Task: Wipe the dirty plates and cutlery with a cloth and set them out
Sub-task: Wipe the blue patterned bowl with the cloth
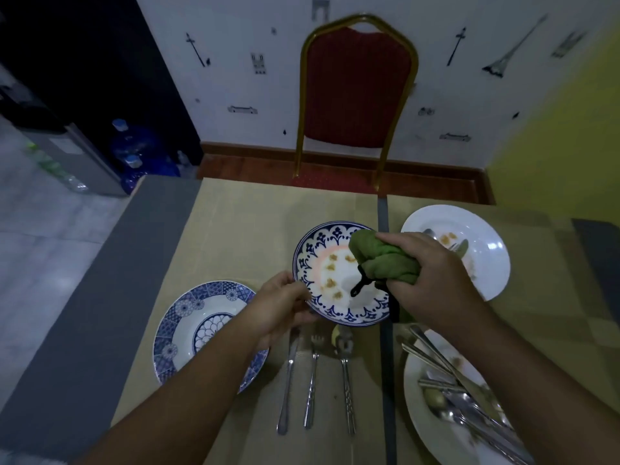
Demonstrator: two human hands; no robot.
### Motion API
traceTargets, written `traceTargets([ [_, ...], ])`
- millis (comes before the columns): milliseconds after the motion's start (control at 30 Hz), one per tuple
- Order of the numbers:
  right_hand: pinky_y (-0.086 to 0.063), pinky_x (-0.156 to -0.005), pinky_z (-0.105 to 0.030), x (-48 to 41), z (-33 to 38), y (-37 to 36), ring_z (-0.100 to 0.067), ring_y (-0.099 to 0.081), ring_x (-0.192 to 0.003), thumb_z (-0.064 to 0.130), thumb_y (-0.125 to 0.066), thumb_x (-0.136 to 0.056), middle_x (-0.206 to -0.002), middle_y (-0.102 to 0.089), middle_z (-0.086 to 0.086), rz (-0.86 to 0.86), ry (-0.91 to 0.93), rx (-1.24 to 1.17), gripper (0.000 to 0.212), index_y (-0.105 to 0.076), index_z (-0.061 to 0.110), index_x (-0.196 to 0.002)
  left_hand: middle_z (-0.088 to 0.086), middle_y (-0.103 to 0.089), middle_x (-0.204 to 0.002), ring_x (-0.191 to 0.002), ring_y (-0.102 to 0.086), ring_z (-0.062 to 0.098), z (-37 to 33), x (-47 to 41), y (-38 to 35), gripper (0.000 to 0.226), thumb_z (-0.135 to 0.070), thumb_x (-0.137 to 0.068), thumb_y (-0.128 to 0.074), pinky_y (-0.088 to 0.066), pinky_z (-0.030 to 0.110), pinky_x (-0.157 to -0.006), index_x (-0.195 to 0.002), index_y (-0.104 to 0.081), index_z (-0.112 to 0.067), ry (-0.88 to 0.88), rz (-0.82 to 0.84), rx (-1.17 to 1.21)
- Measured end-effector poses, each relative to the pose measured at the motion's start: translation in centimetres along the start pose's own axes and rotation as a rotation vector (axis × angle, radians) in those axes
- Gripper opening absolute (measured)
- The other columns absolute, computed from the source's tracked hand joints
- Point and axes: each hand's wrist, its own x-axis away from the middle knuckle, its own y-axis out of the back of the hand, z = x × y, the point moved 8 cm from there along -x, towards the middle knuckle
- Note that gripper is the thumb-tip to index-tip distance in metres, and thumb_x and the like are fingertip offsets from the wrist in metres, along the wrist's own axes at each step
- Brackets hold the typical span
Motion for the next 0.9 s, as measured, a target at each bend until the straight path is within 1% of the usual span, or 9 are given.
traceTargets([
  [100, -0.039, -0.095, -0.02, 0.4, 2.0, 0.2, -0.009, -0.05, -0.112, 0.004, -0.07, -0.068, -0.123, -0.058, 0.005, 0.031, 0.092, 0.1, 0.069, -0.057, 0.026, -0.132, 0.027, -0.071, -0.117, -0.095, -0.073, 0.037, 0.7, 3.1, -1.0, 0.041, 0.006, -0.092, -0.051, -0.062, 0.047, -0.077, -0.133, -0.05, 0.0, -0.063, 0.07, 0.048],
  [200, -0.041, -0.099, -0.033, 1.2, 2.7, -1.4, -0.014, -0.041, -0.124, 0.012, -0.07, -0.067, -0.135, -0.048, 0.008, 0.2, 0.107, 0.24, 0.078, -0.048, 0.033, -0.139, 0.024, -0.071, -0.119, -0.092, -0.069, 0.039, 1.0, 5.8, -2.2, 0.048, 0.003, -0.088, -0.055, -0.054, 0.062, -0.086, -0.132, -0.061, -0.017, -0.164, 0.123, 0.035],
  [333, -0.035, -0.106, -0.035, 4.4, 1.1, -3.8, -0.01, -0.027, -0.139, 0.043, -0.065, -0.067, -0.153, -0.025, 0.018, 0.457, 0.039, 0.277, 0.089, -0.024, 0.05, -0.146, 0.024, -0.071, -0.117, -0.086, -0.069, 0.033, 1.8, 8.1, -3.2, 0.05, 0.003, -0.087, -0.055, -0.062, 0.049, -0.073, -0.13, -0.066, -0.022, -0.193, 0.131, 0.065],
  [400, -0.029, -0.108, -0.031, 5.7, 1.0, -3.6, -0.005, -0.025, -0.141, 0.059, -0.065, -0.069, -0.154, -0.024, 0.021, 0.382, 0.036, 0.207, 0.088, -0.024, 0.05, -0.146, 0.025, -0.071, -0.117, -0.087, -0.068, 0.032, 2.5, 9.0, -3.4, 0.051, 0.004, -0.087, -0.052, -0.063, 0.042, -0.067, -0.128, -0.067, -0.021, -0.179, 0.137, 0.074],
  [467, -0.023, -0.112, -0.029, 6.1, 1.4, -3.4, -0.004, -0.026, -0.14, 0.07, -0.063, -0.072, -0.152, -0.033, 0.017, 0.27, 0.056, 0.183, 0.085, -0.035, 0.041, -0.146, 0.022, -0.072, -0.114, -0.085, -0.068, 0.031, 3.2, 9.7, -3.9, 0.049, -0.001, -0.084, -0.056, -0.062, 0.039, -0.062, -0.127, -0.068, -0.02, -0.166, 0.162, 0.065],
  [600, -0.027, -0.113, -0.029, 6.2, 3.7, -3.8, -0.012, -0.043, -0.132, 0.054, -0.072, -0.078, -0.139, -0.055, 0.005, 0.158, 0.176, 0.198, 0.066, -0.057, 0.023, -0.135, 0.018, -0.07, -0.108, -0.082, -0.066, 0.028, 3.7, 10.3, -4.8, 0.045, 0.003, -0.088, -0.051, -0.06, 0.035, -0.058, -0.126, -0.067, -0.015, -0.171, 0.19, 0.06],
  [700, -0.038, -0.11, -0.033, 8.1, 4.2, -3.9, -0.009, -0.051, -0.124, 0.045, -0.075, -0.078, -0.128, -0.064, 0.007, 0.255, 0.297, 0.217, 0.052, -0.065, 0.026, -0.125, 0.022, -0.068, -0.108, -0.081, -0.063, 0.031, 3.8, 10.6, -4.6, 0.044, 0.005, -0.088, -0.05, -0.061, 0.036, -0.056, -0.125, -0.067, -0.011, -0.168, 0.189, 0.098],
  [833, -0.037, -0.108, -0.03, 10.1, 4.6, -4.0, -0.007, -0.055, -0.116, 0.035, -0.075, -0.075, -0.119, -0.068, 0.008, 0.318, 0.406, 0.213, 0.043, -0.07, 0.025, -0.117, 0.023, -0.067, -0.106, -0.082, -0.062, 0.034, 4.8, 10.8, -5.1, 0.049, -0.003, -0.077, -0.056, -0.057, 0.036, -0.056, -0.124, -0.067, -0.008, -0.123, 0.202, 0.084],
  [900, -0.034, -0.11, -0.032, 9.0, 5.2, -4.1, -0.007, -0.054, -0.115, 0.038, -0.069, -0.079, -0.118, -0.067, 0.009, 0.324, 0.384, 0.211, 0.038, -0.069, 0.026, -0.116, 0.021, -0.067, -0.103, -0.081, -0.061, 0.032, 5.4, 11.0, -5.4, 0.05, -0.005, -0.074, -0.057, -0.056, 0.036, -0.059, -0.123, -0.068, -0.01, -0.116, 0.2, 0.051],
])
